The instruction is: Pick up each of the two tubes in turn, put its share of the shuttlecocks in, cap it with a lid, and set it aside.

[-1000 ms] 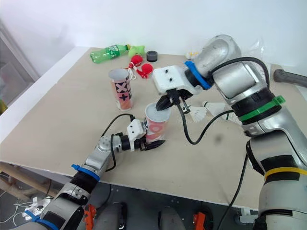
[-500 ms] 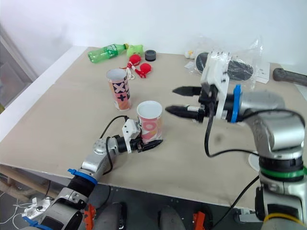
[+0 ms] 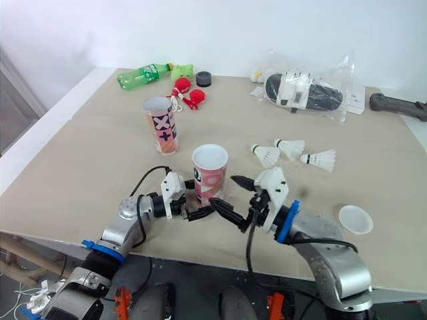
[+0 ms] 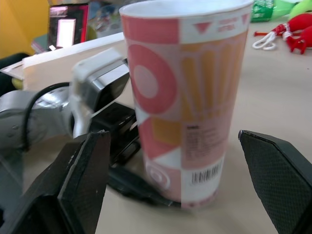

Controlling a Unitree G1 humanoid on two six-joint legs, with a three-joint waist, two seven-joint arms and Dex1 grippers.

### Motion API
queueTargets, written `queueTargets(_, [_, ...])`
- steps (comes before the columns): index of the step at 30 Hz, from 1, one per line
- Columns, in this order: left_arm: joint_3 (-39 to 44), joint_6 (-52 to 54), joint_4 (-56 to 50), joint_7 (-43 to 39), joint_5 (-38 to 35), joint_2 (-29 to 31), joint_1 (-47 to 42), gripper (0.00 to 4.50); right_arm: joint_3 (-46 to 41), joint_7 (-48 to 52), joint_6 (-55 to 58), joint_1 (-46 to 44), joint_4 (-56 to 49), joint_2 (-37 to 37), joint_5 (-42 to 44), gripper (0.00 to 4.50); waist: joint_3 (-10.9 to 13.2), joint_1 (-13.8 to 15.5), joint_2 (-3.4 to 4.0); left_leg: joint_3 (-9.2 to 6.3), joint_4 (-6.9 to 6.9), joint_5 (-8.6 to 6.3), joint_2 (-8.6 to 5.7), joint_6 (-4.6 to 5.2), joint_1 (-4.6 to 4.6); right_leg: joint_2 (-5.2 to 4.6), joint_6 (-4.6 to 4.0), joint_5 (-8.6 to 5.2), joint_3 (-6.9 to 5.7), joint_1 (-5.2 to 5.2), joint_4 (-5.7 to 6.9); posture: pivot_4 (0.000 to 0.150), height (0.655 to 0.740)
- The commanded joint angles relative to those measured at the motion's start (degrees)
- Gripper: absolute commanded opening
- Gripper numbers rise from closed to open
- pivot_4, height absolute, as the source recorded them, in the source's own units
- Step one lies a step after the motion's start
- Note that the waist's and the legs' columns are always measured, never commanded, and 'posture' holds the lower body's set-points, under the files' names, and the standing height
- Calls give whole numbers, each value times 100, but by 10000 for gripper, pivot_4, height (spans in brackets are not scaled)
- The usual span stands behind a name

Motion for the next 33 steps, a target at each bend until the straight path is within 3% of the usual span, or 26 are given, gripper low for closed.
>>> queueTargets(1, [146,121,-134,-114,-74,309,262,44296,420,-224,-515,-9,148,159,-465,45000,-1,-17,-1,-1,0,0,2,0,0,3,-2,1,1,-1,0,1500,7400])
queueTargets(12, [337,122,-685,-51,-145,875,895,44296,1222,-468,-1405,-439,1295,744,-1251,45000,-4,-49,-4,-3,-10,-1,27,-1,8,30,-25,1,7,-6,0,1500,7400])
queueTargets(33, [138,-34,-610,-63,2,805,758,44296,1666,-469,-2305,-997,2670,1357,-1899,45000,-6,-47,-3,-2,-9,0,28,0,17,31,-30,17,10,-5,0,1500,7400])
